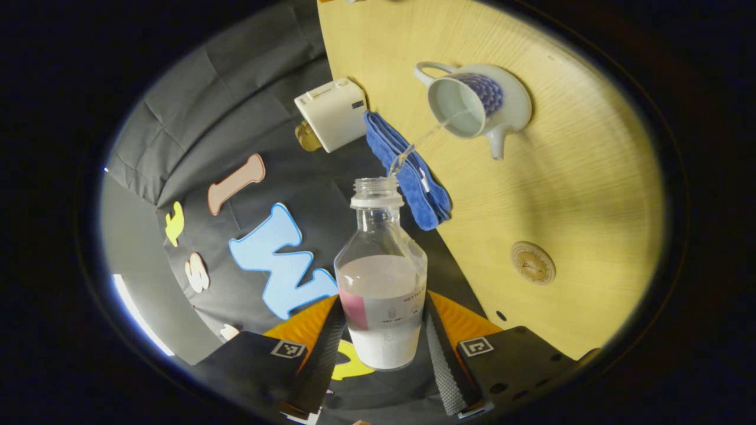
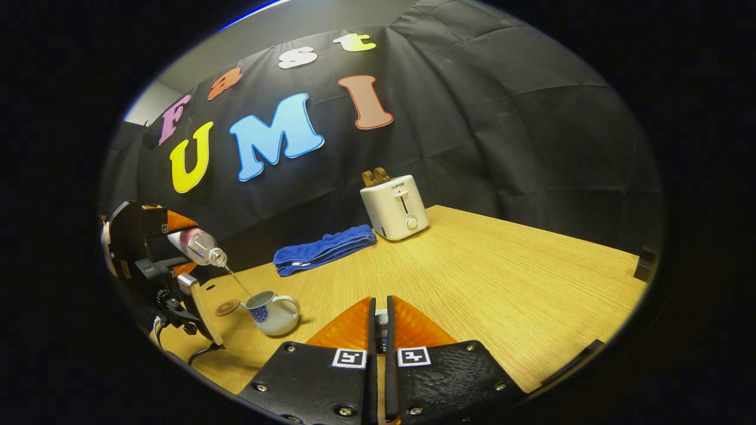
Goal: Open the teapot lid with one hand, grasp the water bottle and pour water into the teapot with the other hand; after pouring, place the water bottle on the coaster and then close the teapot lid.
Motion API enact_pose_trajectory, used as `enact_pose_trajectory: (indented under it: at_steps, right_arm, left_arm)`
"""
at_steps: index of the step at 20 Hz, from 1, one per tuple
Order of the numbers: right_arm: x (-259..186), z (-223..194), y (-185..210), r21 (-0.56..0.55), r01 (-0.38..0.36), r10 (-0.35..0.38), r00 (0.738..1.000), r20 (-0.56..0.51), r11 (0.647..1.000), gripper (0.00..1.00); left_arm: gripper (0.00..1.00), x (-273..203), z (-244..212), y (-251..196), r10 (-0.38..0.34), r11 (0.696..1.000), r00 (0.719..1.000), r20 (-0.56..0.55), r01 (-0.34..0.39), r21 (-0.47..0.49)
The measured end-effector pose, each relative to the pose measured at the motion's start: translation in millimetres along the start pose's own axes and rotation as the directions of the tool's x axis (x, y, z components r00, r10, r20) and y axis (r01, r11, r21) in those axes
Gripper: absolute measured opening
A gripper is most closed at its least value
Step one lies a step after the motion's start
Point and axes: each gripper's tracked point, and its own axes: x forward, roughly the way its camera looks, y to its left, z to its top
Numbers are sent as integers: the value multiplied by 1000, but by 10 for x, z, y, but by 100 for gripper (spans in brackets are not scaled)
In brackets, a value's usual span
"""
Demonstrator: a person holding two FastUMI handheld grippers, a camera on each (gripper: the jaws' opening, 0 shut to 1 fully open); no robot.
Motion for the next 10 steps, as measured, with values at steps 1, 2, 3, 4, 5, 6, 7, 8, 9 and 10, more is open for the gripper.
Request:
enact_pose_trajectory:
  at_steps: [1,2,3,4,5,6,7,8,9,10]
  right_arm:
    - [-9,-8,-6,1,0,0,1000,-1,1000,5]
    - [-4,-11,-9,3,-1,1,1000,-1,1000,5]
    - [-3,-8,-9,3,-2,2,1000,0,1000,5]
    - [-9,-4,-13,2,-2,2,1000,1,1000,5]
    - [-12,0,-23,2,-2,2,1000,1,1000,5]
    - [-14,2,-27,3,-3,3,1000,2,1000,5]
    - [-16,-2,-27,6,-5,5,1000,2,1000,5]
    - [-14,0,-26,9,-7,7,1000,2,1000,5]
    - [-14,1,-29,11,-9,9,1000,3,1000,5]
    - [-12,11,-32,14,-10,10,1000,5,1000,5]
  left_arm:
    - [84,-1,2,24,2,1000,1000,1,-2,7]
    - [84,0,1,39,5,1000,1000,0,-5,13]
    - [84,3,6,52,8,1000,1000,1,-8,21]
    - [84,0,2,65,8,1000,1000,4,-8,30]
    - [84,-4,-10,75,10,999,1000,3,-10,41]
    - [84,-3,-12,85,9,999,1000,2,-9,50]
    - [84,7,-5,85,8,998,1000,1,-8,59]
    - [84,7,-13,100,7,998,1000,0,-7,69]
    - [84,6,-15,114,10,997,1000,-2,-10,80]
    - [84,-7,-15,141,12,996,1000,-2,-12,90]
